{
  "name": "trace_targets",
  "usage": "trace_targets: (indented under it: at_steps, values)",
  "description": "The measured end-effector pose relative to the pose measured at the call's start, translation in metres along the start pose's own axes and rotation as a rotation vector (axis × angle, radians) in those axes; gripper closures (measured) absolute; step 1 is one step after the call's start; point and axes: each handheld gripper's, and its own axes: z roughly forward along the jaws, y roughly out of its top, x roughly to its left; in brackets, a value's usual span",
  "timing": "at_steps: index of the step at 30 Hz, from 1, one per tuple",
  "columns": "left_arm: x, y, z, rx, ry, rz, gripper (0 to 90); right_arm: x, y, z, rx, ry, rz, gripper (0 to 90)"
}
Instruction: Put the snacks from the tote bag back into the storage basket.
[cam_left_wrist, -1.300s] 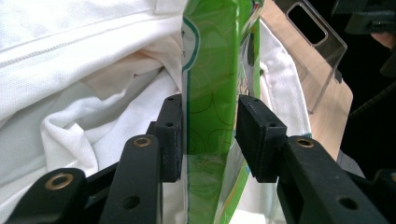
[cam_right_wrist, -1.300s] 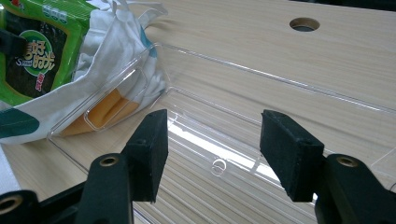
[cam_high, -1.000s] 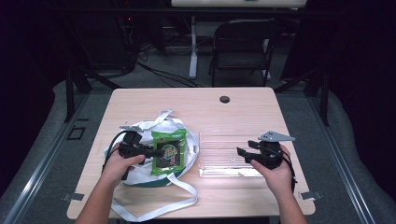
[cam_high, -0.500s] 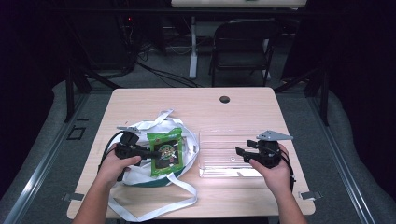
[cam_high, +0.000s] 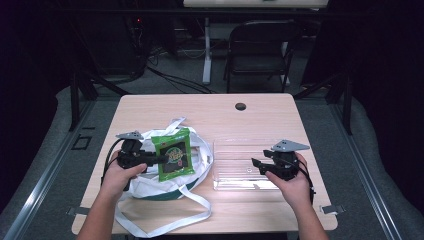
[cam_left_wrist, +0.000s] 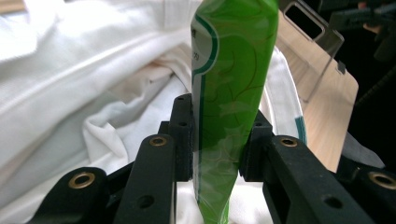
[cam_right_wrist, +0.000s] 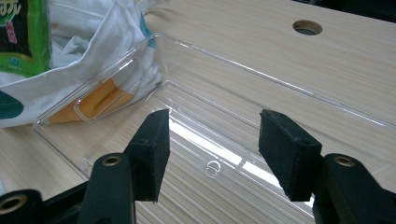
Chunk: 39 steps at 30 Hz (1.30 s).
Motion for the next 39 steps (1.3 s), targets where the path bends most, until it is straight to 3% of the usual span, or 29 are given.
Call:
trace_targets:
  at_steps: [10, 18, 27, 39]
  values:
    - [-0.005, 0.004, -0.011, -0.070, 0.055, 0.044, 71.9, 0.005, 0.001, 0.002, 0.022, -0.007, -0.057, 46.3]
    - [-0.013, 0.007, -0.014, -0.122, 0.073, 0.091, 71.9, 0.011, 0.003, 0.004, 0.056, 0.026, -0.094, 49.8]
    - [-0.024, 0.011, -0.018, -0.184, 0.081, 0.138, 71.9, 0.013, 0.003, 0.003, 0.047, 0.036, -0.109, 54.7]
    - [-0.039, 0.016, -0.017, -0.216, 0.095, 0.202, 71.9, 0.015, 0.009, -0.002, 0.070, 0.066, -0.169, 55.9]
